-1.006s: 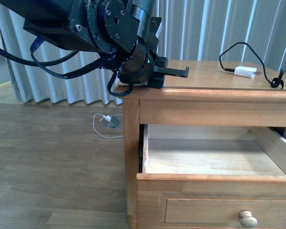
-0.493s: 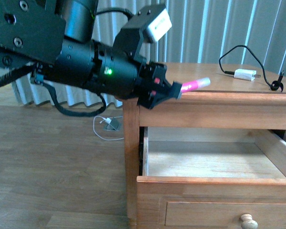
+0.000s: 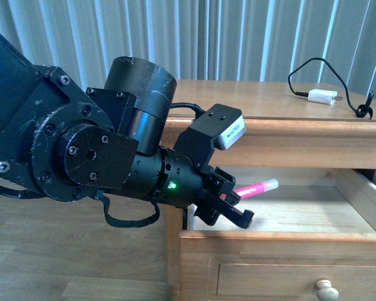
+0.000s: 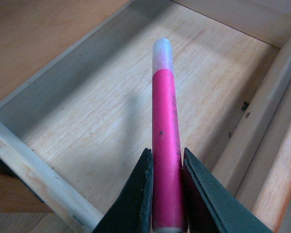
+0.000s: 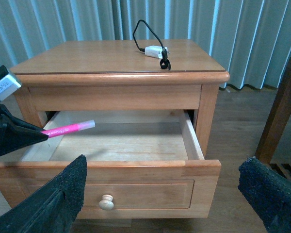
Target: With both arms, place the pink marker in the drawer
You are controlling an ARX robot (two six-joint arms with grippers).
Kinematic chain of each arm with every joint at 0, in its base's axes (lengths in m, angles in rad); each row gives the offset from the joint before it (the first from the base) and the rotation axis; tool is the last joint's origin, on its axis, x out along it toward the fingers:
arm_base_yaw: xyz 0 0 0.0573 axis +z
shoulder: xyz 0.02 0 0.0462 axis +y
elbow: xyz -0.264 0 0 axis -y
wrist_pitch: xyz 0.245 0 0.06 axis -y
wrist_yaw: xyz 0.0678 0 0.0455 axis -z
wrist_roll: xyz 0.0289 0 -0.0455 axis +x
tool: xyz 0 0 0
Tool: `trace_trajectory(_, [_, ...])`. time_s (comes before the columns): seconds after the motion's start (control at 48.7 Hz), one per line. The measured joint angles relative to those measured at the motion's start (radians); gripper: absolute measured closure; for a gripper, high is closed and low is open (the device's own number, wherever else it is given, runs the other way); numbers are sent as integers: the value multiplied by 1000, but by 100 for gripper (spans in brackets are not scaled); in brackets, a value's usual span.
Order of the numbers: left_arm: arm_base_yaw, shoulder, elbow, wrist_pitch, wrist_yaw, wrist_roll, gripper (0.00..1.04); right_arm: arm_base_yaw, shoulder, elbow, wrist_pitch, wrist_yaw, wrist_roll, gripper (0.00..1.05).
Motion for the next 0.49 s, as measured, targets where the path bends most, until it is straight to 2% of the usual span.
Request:
trace_trajectory(0.062, [-7,7,2,0,-3,0,90,0,0,0,0,0,0,8])
trace_trajectory(0.103, [-10,10,3,3,-19,-1,85,0,0,0,0,0,0,8])
trace_trajectory(0.226, [-18,13,3,50,-58,-8,67,0,0,0,0,0,0,8])
trace_trajectory(0.37, [-14,2,-1,85,-151,-38,45,0,0,0,0,0,0,8])
trace_trajectory(0.493, [3,-52,-44,113,-213,-119,26,0,0,0,0,0,0,8])
